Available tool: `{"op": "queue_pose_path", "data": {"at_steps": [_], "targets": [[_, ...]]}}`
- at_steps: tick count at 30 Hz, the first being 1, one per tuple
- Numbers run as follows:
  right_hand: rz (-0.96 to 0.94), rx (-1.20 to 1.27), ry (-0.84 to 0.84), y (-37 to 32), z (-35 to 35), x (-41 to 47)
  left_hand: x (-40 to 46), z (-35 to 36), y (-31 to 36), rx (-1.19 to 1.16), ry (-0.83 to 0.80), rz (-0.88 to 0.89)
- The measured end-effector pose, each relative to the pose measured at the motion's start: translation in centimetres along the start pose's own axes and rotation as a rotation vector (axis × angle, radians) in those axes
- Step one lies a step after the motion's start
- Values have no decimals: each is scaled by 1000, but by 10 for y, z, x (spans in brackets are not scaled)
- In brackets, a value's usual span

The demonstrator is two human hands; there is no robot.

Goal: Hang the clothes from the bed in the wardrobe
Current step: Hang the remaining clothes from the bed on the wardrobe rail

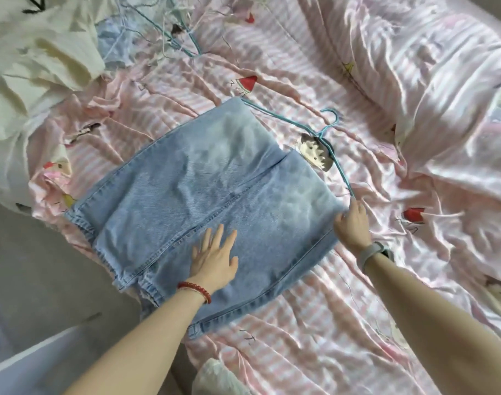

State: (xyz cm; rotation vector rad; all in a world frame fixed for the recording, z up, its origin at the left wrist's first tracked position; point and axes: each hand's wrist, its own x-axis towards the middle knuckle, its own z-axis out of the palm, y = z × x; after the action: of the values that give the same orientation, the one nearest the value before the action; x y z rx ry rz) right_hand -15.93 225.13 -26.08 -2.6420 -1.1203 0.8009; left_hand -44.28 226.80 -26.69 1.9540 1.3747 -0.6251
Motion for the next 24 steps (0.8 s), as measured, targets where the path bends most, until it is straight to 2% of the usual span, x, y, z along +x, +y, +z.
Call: {"op": "queue_pose_path", "data": {"at_steps": [3,5,7,11,14,16,20,22,24], "targets": [[89,60,1,6,1,29,9,18,-8,132,-135,2],[183,115,-74,8,4,42,11,25,-13,154,-170,10],[247,138,-78,11,7,50,15,26,-14,141,-189,14],[185,372,119,8,14,47,19,22,-17,116,-249,10],[149,460,233,8,16,31,18,10,-14,-2,-266,-16],[76,468,254,8,15,19,21,-11,-10,-141,-167,-24],[-3,498,332,4,3,-3,29,-84,6,-274,322,51],[-38,503,386,0,-7,-13,30,-129,18,-266,549,134],[-93,501,406,-7,-19,-24,27,-171,29,-185,694,231]]}}
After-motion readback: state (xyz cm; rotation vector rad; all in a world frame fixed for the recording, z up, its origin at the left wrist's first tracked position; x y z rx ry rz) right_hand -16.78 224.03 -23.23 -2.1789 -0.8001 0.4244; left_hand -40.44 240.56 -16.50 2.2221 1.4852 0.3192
